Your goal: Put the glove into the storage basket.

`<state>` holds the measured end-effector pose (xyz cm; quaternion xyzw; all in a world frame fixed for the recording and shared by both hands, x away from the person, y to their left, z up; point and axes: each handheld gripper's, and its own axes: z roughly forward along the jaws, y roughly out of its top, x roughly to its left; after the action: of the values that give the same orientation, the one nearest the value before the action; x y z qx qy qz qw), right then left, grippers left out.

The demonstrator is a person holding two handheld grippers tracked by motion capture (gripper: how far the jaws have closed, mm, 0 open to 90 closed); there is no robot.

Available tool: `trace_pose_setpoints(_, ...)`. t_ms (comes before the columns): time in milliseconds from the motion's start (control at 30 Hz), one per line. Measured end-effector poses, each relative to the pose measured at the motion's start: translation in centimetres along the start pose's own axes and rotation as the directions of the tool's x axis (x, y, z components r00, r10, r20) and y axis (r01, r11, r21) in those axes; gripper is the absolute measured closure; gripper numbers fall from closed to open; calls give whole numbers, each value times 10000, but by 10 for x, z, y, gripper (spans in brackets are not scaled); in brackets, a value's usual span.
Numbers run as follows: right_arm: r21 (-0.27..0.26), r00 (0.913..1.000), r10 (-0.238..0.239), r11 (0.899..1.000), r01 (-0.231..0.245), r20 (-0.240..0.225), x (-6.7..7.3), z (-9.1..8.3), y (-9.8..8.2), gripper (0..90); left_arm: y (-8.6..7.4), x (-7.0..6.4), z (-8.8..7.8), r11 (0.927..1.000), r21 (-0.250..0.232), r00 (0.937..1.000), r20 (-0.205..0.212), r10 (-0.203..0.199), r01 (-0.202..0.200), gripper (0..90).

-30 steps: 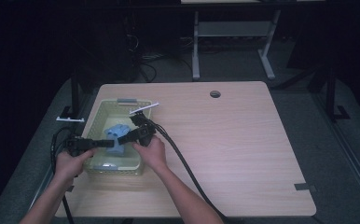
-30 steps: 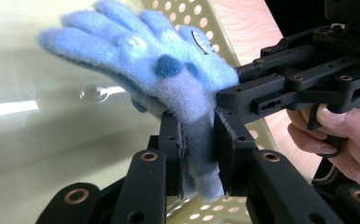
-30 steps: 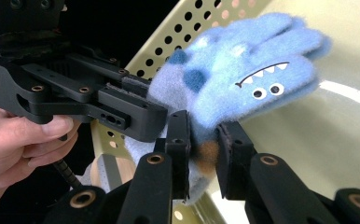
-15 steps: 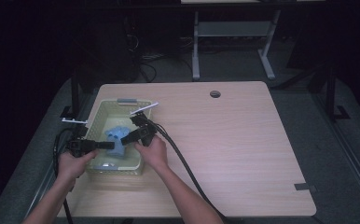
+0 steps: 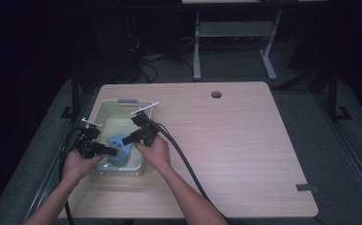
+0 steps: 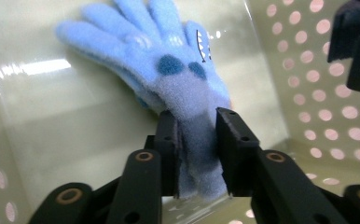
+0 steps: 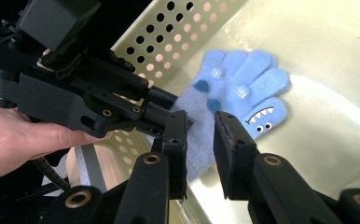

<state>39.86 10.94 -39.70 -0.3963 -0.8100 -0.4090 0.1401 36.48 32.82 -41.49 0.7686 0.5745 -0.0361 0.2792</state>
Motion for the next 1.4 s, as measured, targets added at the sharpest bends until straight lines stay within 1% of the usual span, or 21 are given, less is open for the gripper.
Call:
trace_pose_setpoints(133, -30, 10000, -73, 10000, 73, -31, 1, -2, 0, 742, 0, 3, -4, 10000, -9, 10000, 1, -86, 86, 617)
trace_pose_setpoints(200, -53, 9999, -143, 9999, 143, 41, 2, -5, 0, 742, 1, 5, -11, 9994, -279, 9998, 31, -203, 204, 591)
trace_pose_setpoints(233, -110, 9997, -195, 9997, 196, 130, 2, -8, 0, 742, 2, 7, -20, 9992, -404, 9999, -103, -17, 13, 586)
trace_pose_setpoints(300, -111, 9997, -186, 9998, 188, 145, 2, -9, 0, 742, 3, 7, -23, 9989, -460, 9998, -176, 35, -43, 591)
trace_pose_setpoints(333, -185, 9996, -229, 9996, 231, 156, 2, -12, 0, 742, 5, 4, -27, 9979, -563, 9991, -295, 318, -334, 606)
trace_pose_setpoints(367, -185, 9996, -229, 9996, 231, 156, 2, -12, 0, 742, 5, 4, -27, 9979, -563, 9991, -295, 318, -334, 606)
trace_pose_setpoints(400, -196, 9997, -193, 9996, 195, 127, 2, -13, 0, 742, 6, 1, -27, 9960, -668, 9979, -307, 570, -590, 606)
trace_pose_setpoints(500, -286, 9997, -200, 9994, 205, 167, 2, -15, 0, 742, 9, -9, -23, 9920, -247, 9904, -648, 1218, -1236, 643)
trace_pose_setpoints(567, -322, 9997, -193, 9993, 197, 124, 2, -17, -1, 741, 11, -14, -16, 9920, -72, 9885, -851, 1251, -1262, 670)
trace_pose_setpoints(600, -351, 9997, -184, 9992, 189, 136, 2, -18, -1, 742, 13, -15, -13, 9906, 149, 9853, -1020, 1368, -1360, 679)
trace_pose_setpoints(633, -373, 9997, -230, 9990, 234, 109, 2, -19, -1, 741, 15, -16, -6, 9918, 367, 9856, -1127, 1258, -1224, 680)
trace_pose_setpoints(667, -373, 9997, -230, 9990, 234, 109, 2, -19, -1, 741, 15, -16, -6, 9918, 367, 9856, -1127, 1258, -1224, 680)
trace_pose_setpoints(700, -358, 9996, -247, 9990, 250, 103, 3, -21, -1, 735, 17, -16, 0, 9906, 745, 9838, -1298, 1233, -1143, 681)
trace_pose_setpoints(733, -358, 9996, -247, 9990, 250, 103, 3, -21, -1, 735, 17, -16, 0, 9906, 745, 9838, -1298, 1233, -1143, 680)
trace_pose_setpoints(800, -397, 9997, -222, 9990, 224, 44, 3, -22, -1, 734, 19, -16, 5, 9891, 1026, 9839, -1333, 1187, -1055, 680)
trace_pose_setpoints(833, -407, 9997, -241, 9989, 242, 41, 3, -23, -1, 734, 20, -15, 9, 9842, 1359, 9807, -1432, 1328, -1135, 680)
trace_pose_setpoints(900, -428, 9997, -240, 9988, 241, 26, 2, -23, -1, 733, 21, -15, 11, 9826, 1494, 9815, -1394, 1311, -1101, 680)
trace_pose_setpoints(967, -451, 9995, -315, 9985, 317, 46, 2, -24, -1, 728, 22, -17, 15, 9769, 1741, 9759, -1571, 1514, -1236, 680)
trace_pose_setpoints(1000, -429, 9994, -346, 9985, 349, 61, 2, -24, -1, 727, 22, -17, 16, 9717, 1948, 9733, -1586, 1658, -1337, 680)
trace_pose_setpoints(1300, -446, 9995, -301, 9985, 304, 56, 0, -27, -1, 719, 23, -16, 19, 9704, 2024, 9720, -1654, 1667, -1320, 671)
trace_pose_setpoints(1400, -373, 9997, -250, 9990, 251, 25, -1, -26, -1, 711, 23, -15, 16, 9805, 1570, 9767, -1593, 1436, -1186, 627)
